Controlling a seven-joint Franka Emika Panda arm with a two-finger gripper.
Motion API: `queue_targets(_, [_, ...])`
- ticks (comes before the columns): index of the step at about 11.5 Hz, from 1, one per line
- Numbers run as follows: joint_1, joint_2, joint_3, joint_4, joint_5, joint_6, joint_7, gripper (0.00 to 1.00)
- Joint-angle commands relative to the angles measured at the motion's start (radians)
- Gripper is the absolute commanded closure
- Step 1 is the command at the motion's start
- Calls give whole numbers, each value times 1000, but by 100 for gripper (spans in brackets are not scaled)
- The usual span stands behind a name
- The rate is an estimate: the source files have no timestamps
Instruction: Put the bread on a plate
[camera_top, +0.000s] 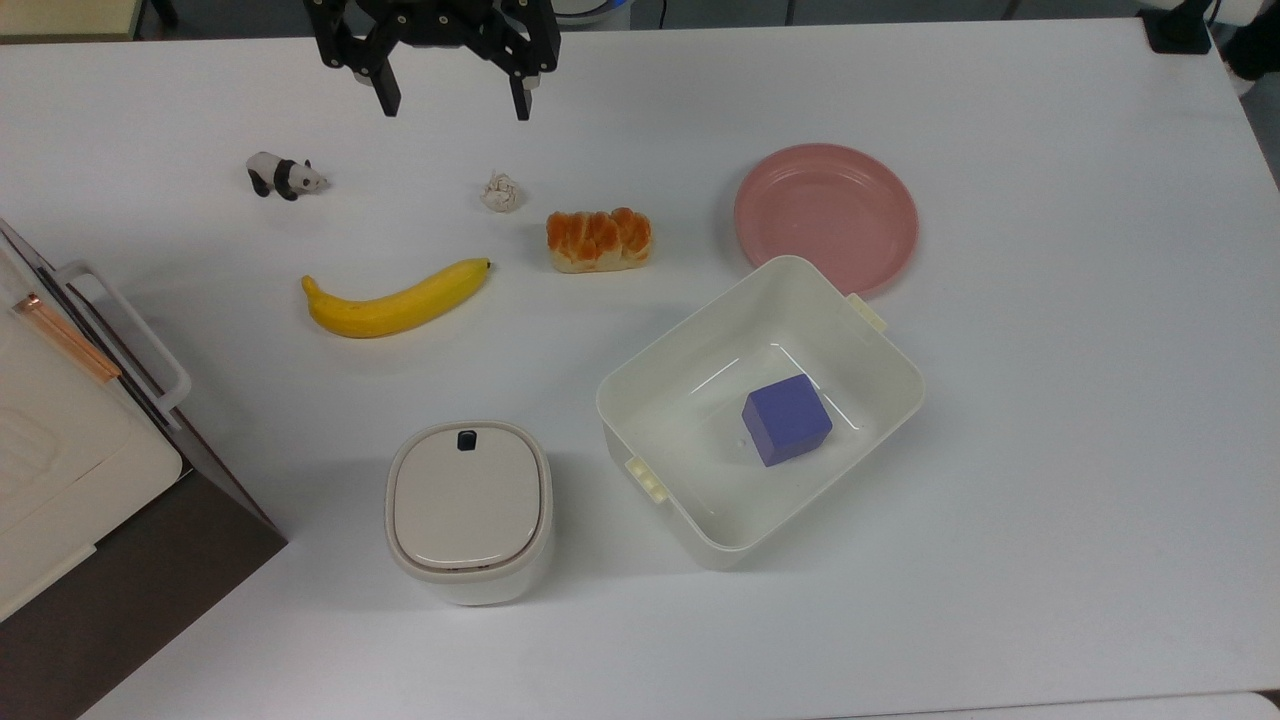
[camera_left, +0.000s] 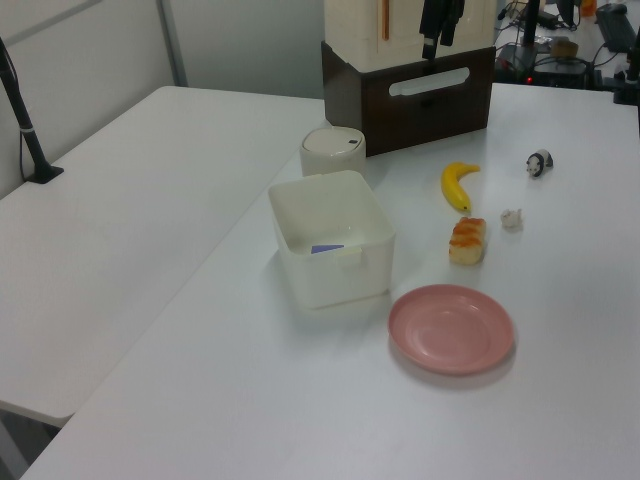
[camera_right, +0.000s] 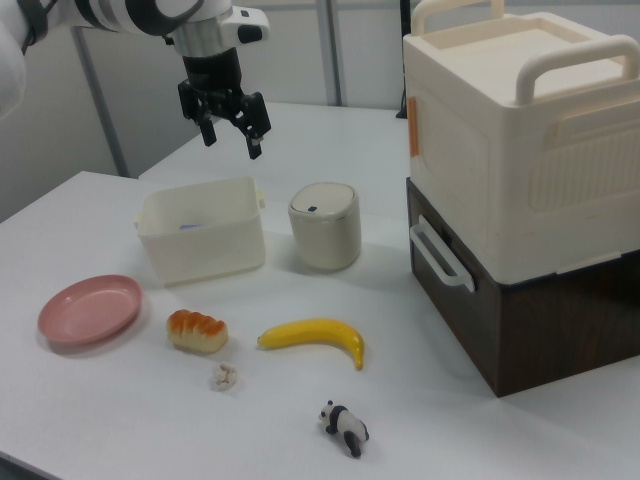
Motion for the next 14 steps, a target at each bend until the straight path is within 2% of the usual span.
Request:
queue_targets(1, [-4,-18,-5,-17,25,-8,-25,0])
queue_targets(14, [-2,-23,-1,-21,22,-28,-56,0])
